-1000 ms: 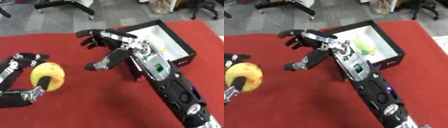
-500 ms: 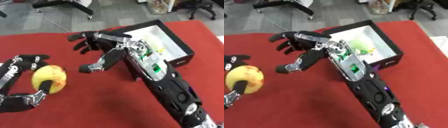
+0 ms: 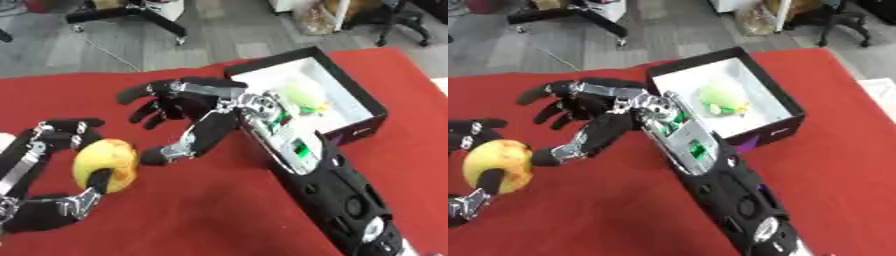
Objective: Pick up the objects with one hand, pass them to the other hand, and then place them into the box on the other side of the table.
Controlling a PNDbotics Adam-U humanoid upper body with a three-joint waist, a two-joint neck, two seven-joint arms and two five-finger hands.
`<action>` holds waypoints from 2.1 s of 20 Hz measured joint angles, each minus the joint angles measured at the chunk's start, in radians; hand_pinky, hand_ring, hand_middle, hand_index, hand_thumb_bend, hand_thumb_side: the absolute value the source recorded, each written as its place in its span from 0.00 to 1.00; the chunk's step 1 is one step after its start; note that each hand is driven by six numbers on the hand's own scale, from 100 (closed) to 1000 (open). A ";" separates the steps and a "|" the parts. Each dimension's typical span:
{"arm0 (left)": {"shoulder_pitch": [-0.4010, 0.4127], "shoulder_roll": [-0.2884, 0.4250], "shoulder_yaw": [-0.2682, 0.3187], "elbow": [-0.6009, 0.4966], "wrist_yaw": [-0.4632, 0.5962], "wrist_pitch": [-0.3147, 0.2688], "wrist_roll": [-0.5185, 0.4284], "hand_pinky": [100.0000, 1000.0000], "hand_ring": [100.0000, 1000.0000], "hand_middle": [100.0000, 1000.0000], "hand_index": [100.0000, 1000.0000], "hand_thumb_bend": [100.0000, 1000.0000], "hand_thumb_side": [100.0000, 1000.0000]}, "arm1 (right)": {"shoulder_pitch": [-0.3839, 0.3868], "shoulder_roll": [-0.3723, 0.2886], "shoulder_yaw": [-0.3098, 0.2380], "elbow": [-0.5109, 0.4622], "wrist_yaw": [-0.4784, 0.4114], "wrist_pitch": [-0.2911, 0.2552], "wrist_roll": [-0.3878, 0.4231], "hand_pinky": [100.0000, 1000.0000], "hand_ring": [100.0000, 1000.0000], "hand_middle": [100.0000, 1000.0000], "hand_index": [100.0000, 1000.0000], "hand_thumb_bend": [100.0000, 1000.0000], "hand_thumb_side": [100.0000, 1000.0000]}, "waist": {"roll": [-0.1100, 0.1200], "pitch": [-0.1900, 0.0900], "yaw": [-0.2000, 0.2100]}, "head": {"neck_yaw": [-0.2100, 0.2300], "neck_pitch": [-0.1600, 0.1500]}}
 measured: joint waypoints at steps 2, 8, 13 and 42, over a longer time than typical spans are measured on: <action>-0.006 -0.013 -0.002 0.015 0.001 0.011 0.015 0.86 0.50 0.39 0.43 0.00 0.30 | 0.000 0.005 0.003 0.000 0.000 0.011 0.002 0.84 0.87 0.99 0.88 0.40 0.08 | 0.000 0.000 0.001 | -0.007 0.000; -0.030 -0.044 -0.001 0.067 0.024 0.046 0.049 0.87 0.50 0.39 0.43 0.00 0.33 | 0.000 0.012 0.009 -0.004 -0.004 0.039 0.004 0.84 0.88 0.99 0.88 0.39 0.08 | 0.000 0.000 0.006 | -0.018 0.000; -0.036 -0.062 -0.001 0.093 0.054 0.057 0.060 0.90 0.49 0.38 0.43 0.00 0.37 | 0.000 0.015 0.009 -0.006 -0.008 0.051 0.011 0.84 0.92 0.97 0.86 0.36 0.07 | 0.000 0.000 0.008 | -0.026 0.000; -0.034 -0.140 0.005 0.117 0.224 0.093 0.077 0.93 0.49 0.36 0.42 0.00 0.43 | -0.002 0.034 -0.016 0.026 0.025 0.058 -0.073 0.83 0.84 0.74 0.66 0.14 0.00 | 0.000 0.020 0.024 | -0.070 -0.016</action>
